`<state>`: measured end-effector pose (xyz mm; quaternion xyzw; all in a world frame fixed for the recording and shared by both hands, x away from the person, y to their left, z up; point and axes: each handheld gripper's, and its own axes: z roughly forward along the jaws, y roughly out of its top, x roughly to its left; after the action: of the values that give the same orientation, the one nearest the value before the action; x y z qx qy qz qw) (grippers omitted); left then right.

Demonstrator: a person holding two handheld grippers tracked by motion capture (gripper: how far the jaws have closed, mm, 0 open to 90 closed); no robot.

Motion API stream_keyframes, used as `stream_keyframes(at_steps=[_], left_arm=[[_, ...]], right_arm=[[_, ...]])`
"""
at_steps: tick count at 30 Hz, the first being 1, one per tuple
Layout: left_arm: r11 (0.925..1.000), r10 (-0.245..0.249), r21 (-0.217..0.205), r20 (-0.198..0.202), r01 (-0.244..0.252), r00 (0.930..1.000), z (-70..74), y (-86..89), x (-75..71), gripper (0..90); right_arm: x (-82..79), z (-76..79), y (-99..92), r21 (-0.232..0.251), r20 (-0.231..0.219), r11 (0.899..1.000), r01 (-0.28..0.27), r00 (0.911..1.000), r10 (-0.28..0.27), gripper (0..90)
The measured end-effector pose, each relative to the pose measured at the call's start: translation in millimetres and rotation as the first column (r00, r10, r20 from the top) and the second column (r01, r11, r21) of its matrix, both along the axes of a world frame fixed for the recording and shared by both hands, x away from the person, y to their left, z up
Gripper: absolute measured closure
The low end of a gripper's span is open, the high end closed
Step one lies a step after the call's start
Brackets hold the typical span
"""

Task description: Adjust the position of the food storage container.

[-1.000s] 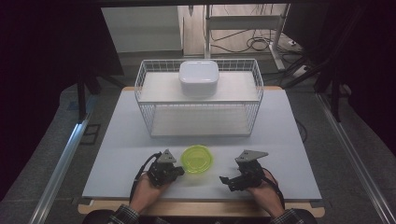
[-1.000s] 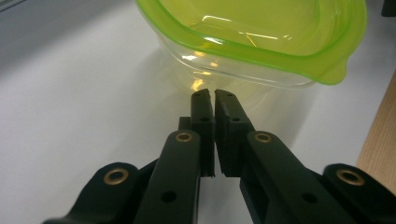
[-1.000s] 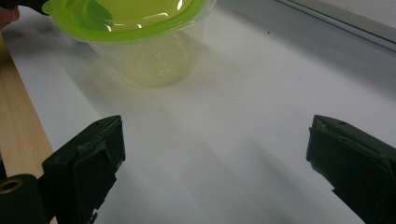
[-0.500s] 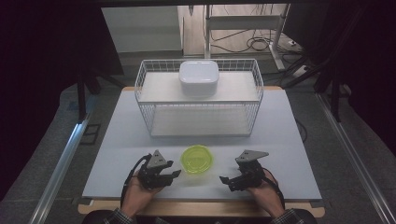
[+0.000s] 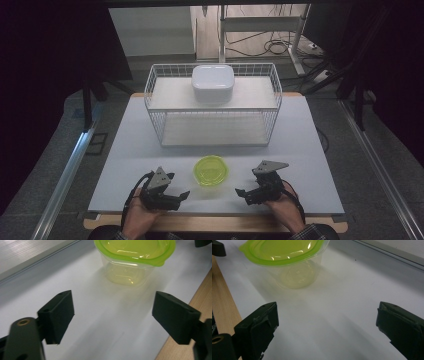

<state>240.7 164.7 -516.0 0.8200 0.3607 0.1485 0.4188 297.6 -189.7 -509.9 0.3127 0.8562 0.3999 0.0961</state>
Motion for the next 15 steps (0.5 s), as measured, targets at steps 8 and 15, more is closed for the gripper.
stream_keyframes(at_steps=[8, 15], left_arm=[[0.9998, 0.011, -0.016, -0.044, -0.012, 0.9990, -9.2, 14.2, -3.4, 5.3], [0.9990, 0.034, -0.029, -0.033, -0.035, 0.9989, -11.0, 21.9, -3.9, 2.6]], right_arm=[[0.2, 0.1, -0.3, 0.002, 0.000, 1.000, 0.000, 1.0000, 0.000, 4.6], [0.6, -0.9, -0.4, -0.003, -0.002, 1.000, -0.003, 1.0000, 0.003, 4.5]])
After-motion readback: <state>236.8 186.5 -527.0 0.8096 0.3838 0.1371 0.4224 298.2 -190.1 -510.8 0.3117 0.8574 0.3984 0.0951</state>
